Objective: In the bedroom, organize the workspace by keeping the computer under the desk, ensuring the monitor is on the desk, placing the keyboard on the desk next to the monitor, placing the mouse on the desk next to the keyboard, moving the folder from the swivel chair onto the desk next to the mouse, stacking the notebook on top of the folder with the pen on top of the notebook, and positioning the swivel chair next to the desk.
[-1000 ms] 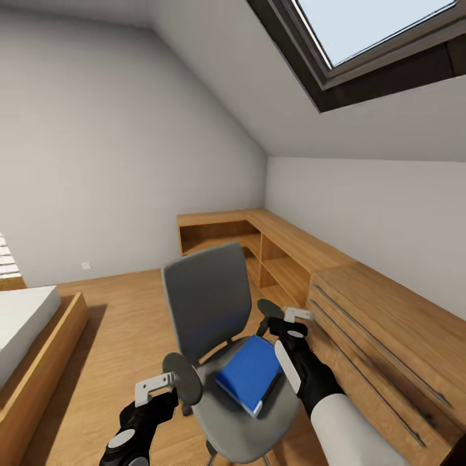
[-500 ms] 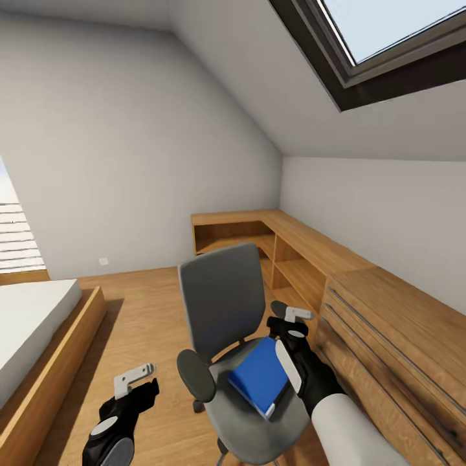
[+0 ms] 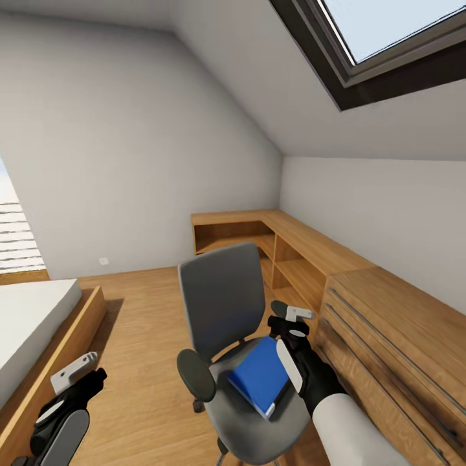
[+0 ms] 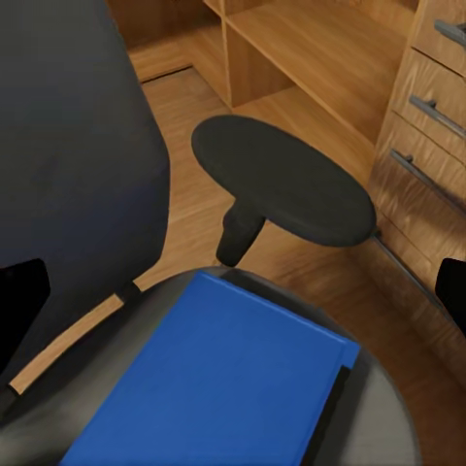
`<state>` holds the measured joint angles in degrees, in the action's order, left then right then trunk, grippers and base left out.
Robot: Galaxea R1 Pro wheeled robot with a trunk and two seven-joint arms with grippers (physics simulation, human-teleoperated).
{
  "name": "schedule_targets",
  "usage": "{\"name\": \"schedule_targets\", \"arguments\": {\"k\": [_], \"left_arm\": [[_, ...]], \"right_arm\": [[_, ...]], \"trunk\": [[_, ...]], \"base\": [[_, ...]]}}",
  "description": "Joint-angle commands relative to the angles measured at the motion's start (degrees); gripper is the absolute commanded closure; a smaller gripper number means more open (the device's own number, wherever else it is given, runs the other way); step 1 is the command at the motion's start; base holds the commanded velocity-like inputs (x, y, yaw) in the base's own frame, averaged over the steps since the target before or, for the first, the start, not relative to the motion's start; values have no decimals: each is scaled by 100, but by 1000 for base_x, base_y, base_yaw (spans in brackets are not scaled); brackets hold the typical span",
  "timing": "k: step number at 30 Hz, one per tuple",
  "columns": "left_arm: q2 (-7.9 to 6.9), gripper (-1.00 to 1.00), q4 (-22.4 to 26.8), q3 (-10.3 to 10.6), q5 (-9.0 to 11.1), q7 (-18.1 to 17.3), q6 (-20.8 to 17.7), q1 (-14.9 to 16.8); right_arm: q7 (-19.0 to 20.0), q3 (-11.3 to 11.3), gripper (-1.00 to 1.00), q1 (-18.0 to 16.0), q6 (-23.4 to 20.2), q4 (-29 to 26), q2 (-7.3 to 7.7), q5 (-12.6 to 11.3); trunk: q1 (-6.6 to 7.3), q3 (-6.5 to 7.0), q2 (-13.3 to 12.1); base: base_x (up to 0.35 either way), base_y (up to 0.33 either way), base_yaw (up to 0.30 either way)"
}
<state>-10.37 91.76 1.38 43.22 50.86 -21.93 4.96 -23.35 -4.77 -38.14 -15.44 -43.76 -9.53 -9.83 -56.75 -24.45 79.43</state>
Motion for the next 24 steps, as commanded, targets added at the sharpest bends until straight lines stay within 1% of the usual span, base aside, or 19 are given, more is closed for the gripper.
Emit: {"name": "schedule_targets", "arguments": {"k": [1,2,3,6,7,9,14,18,19,24], "left_arm": [[-5,-100,8,-12,26,42,-22,5],[-3,-100,6,-41,27,40,-22,5],[-1,-100,-31,-100,104,31,-37,5],[-2,-100,-182,-87,159,28,-49,5],[-15,-100,-324,-78,290,22,-63,5],[-22,-100,-350,-73,349,17,-70,5],[-33,-100,-381,-68,390,12,-74,5],[-55,-100,-701,-75,408,8,-82,9],[-57,-100,-818,-76,448,4,-83,11],[-54,-100,-915,-76,525,-4,-82,13]], "right_arm": [[-47,-24,-100,-5,-25,-11,4,-44],[-45,-24,-100,-5,-27,-14,4,-45],[-38,-24,-100,-4,-29,-21,4,-45],[-38,-21,-100,-6,-30,-20,7,-45],[-31,-16,-100,-7,-30,-19,12,-45],[-30,-18,-100,-6,-30,-19,12,-45],[-24,-23,-100,-6,-28,-19,13,-45],[-28,-22,-100,-7,-16,-3,14,-27],[-27,-20,-100,-4,-11,10,17,-26],[-15,-16,-100,11,89,35,44,-29]], "trunk": [[-23,-25,46],[-45,-43,86],[-67,-61,126],[-133,-115,246],[-154,-133,286],[-198,-169,367],[-308,-259,567],[-396,-331,728],[-418,-348,768],[-528,-438,968]], "base": [[0,0,0],[0,0,0],[0,0,0],[0,0,0],[0,0,0],[0,0,0],[0,0,0],[0,0,0],[0,0,0],[0,0,0]]}}
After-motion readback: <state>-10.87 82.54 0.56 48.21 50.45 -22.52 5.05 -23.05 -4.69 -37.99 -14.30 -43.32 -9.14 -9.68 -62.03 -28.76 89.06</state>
